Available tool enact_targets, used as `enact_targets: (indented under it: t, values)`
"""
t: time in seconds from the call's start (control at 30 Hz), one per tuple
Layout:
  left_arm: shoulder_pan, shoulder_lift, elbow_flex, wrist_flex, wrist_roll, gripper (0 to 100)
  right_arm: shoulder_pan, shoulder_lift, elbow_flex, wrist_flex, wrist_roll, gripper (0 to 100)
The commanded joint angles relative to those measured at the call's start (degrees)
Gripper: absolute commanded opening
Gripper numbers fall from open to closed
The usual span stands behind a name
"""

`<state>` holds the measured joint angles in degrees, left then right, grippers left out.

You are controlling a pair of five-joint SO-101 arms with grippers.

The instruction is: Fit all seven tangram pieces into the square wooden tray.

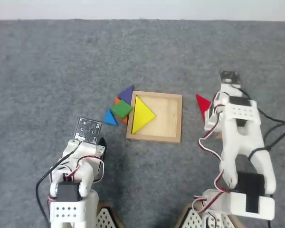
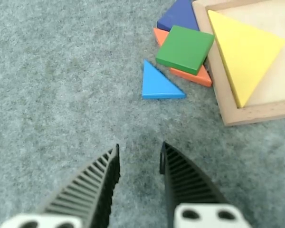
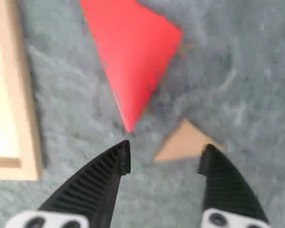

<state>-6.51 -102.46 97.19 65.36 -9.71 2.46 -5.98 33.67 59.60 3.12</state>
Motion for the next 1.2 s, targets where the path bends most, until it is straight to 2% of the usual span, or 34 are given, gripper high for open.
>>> enact_targets:
  t: [0.0, 0.17, 0.53, 0.73, 0.93, 1.03, 1.17]
  values:
    - [-0.35, -0.97, -0.66, 0.18, 0.53, 14, -4.09, 2.51, -5.98, -1.63, 1.05, 28.7]
    - [-0.35, -0.97, -0.66, 0.18, 0.53, 14, -7.78, 14.46, -21.63, 3.56, 3.6, 37.4]
    - [-0.35, -0.97, -0.66, 0.18, 0.53, 14, -6.29, 37.23, -42.2, 5.85, 8.09, 37.5]
    - [-0.35, -0.97, -0.66, 0.18, 0.53, 14, -5.93, 39.69, -44.48, 8.31, 12.57, 26.3]
    - [-0.35, -0.97, -0.66, 0.18, 0.53, 14, -5.32, 39.52, -44.75, 10.42, 10.99, 26.0]
    - [-0.35, -0.97, -0.66, 0.18, 0.53, 14, -3.56, 39.43, -44.84, 10.42, 8.97, 30.1]
    - [-0.35, -0.97, -0.66, 0.18, 0.53, 14, -1.36, 37.14, -45.1, 11.12, 8.44, 42.5]
